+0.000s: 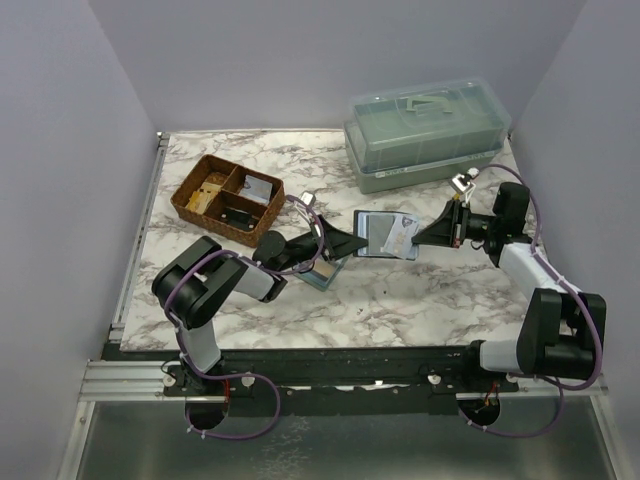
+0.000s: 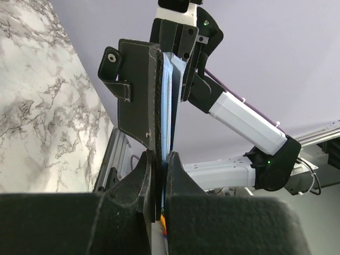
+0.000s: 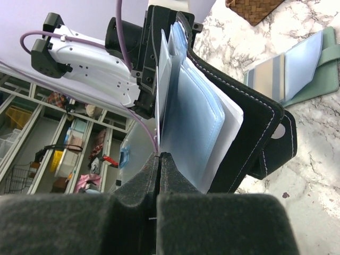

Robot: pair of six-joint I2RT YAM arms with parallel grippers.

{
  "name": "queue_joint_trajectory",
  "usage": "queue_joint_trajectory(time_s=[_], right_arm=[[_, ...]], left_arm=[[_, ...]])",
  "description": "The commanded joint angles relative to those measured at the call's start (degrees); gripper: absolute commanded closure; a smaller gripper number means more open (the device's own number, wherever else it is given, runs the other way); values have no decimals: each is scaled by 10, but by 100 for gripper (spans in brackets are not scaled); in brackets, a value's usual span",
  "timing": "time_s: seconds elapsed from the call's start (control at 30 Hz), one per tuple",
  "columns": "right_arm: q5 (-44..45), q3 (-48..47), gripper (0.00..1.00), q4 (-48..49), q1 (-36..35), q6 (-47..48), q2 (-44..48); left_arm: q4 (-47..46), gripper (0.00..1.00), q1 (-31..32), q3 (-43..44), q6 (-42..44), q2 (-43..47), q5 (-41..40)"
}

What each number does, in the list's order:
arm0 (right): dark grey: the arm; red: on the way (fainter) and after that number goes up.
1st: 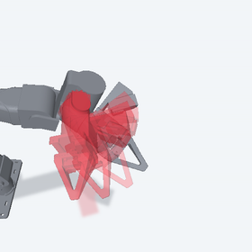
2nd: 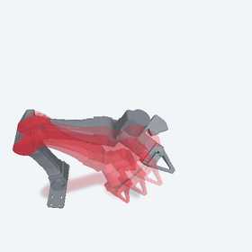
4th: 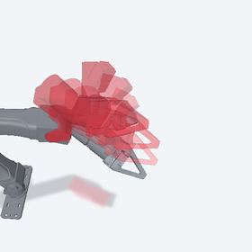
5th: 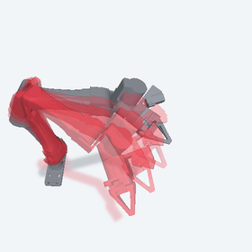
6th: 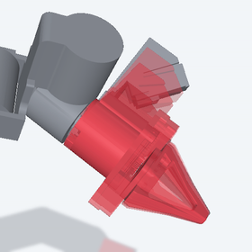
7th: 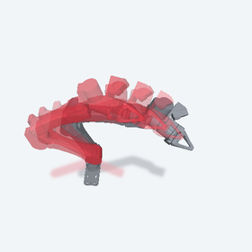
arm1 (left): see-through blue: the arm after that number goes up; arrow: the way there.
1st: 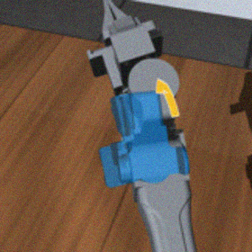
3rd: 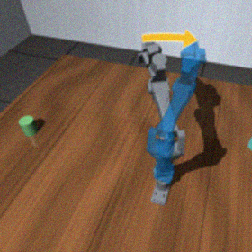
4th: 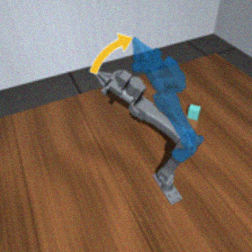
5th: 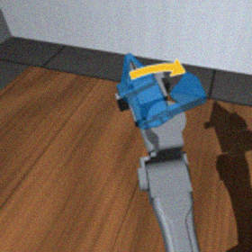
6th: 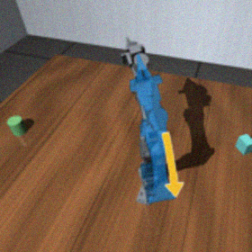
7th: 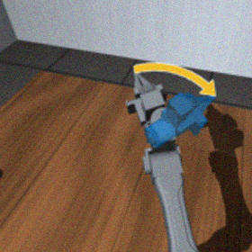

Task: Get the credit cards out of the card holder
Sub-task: Remove the credit card from the card holder.

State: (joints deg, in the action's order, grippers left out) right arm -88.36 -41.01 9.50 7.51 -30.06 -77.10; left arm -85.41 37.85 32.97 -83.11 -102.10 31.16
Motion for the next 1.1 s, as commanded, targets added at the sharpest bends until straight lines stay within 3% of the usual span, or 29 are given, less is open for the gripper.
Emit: queue_joint_trajectory(time_s=[0.0,0.2,0.47,0.77,1.0,1.07], right_arm=[[-90,7,100,25,7,-13,22],[-72,12,100,34,71,-19,21],[-84,9,100,3,73,18,50],[-72,15,100,-2,74,35,49],[-73,16,100,-9,74,46,42],[-73,16,100,-12,74,48,41]], left_arm=[[-97,100,1,7,3,-1,14],[-96,100,1,-19,10,-17,14],[-95,100,19,-13,14,-82,18],[-89,100,70,6,23,-202,-40],[-14,100,79,-6,49,-199,-92],[11,84,79,-16,51,-188,-110]])
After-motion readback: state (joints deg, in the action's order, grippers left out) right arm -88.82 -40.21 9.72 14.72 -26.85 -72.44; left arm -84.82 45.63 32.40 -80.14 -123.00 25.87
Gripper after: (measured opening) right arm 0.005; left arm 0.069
